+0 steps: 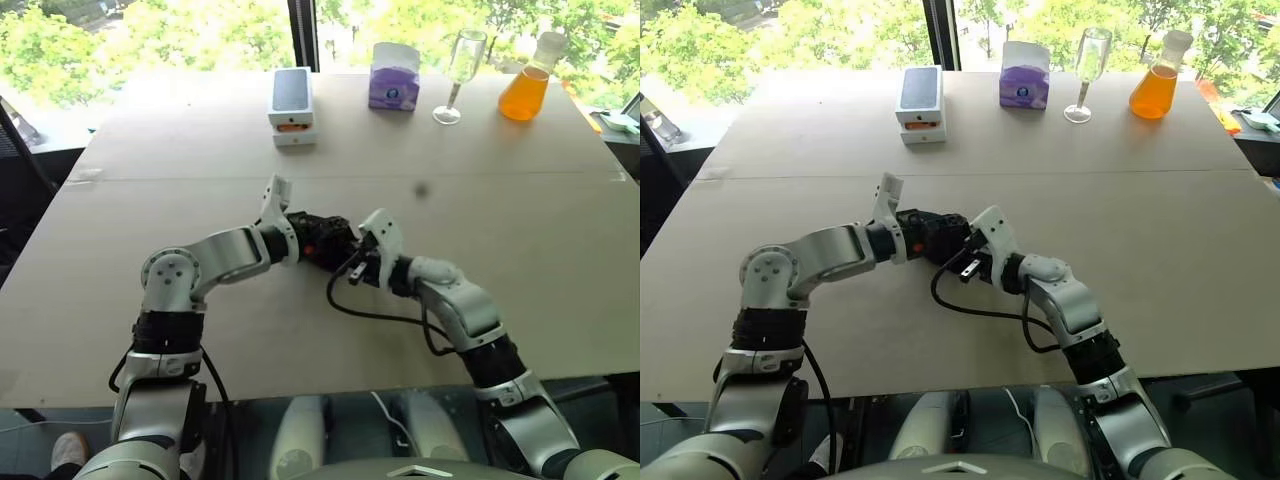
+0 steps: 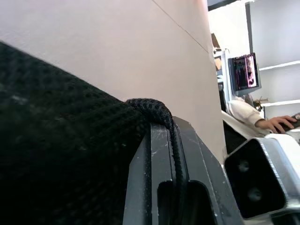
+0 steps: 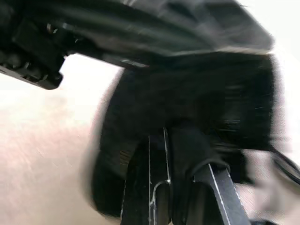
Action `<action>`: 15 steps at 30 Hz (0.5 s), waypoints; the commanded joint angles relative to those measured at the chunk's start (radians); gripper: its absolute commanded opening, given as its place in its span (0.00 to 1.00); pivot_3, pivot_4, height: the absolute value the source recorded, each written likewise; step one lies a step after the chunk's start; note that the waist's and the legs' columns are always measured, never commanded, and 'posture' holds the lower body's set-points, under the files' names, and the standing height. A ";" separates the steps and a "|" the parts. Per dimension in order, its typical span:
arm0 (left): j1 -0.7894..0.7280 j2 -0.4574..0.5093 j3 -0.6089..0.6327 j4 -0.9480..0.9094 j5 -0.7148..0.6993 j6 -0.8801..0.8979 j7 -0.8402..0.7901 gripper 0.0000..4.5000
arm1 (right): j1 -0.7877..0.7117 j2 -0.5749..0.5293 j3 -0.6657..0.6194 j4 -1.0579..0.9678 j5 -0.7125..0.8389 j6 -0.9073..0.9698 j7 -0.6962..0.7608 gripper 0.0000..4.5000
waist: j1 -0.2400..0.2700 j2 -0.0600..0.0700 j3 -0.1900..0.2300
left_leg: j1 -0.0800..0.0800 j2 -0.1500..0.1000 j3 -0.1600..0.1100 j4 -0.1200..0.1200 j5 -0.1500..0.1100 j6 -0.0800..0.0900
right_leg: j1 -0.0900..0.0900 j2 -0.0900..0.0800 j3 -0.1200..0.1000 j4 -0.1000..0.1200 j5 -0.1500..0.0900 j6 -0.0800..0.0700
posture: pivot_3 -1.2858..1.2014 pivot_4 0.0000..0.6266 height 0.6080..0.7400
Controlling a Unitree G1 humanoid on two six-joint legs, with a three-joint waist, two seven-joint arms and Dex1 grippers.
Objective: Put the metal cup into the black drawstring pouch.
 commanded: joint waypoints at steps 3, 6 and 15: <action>0.017 0.010 0.043 -0.080 0.093 -0.038 -0.122 0.00 | -0.041 0.020 0.001 0.029 -0.030 -0.103 0.002 0.01 | 0.000 0.000 0.000 | 0.000 0.000 0.000 0.000 0.000 0.000 | 0.000 0.000 0.000 0.000 0.000 0.000 | 0.52 0.24 1.00; 0.049 0.046 0.061 -0.106 0.200 -0.055 -0.228 0.00 | -0.017 -0.043 -0.035 -0.050 -0.041 -0.115 -0.004 0.01 | 0.000 0.000 0.000 | -0.001 0.000 0.000 -0.001 0.000 0.000 | 0.000 0.000 0.000 -0.002 0.000 0.000 | 0.52 0.24 1.00; 0.061 0.123 0.115 -0.075 0.377 -0.050 -0.526 0.00 | 0.070 -0.355 -0.040 -0.492 -0.084 0.044 0.025 0.51 | -0.003 0.001 0.000 | 0.000 0.001 0.001 -0.002 0.000 0.000 | 0.000 0.000 0.000 -0.003 0.000 0.000 | 0.52 0.24 1.00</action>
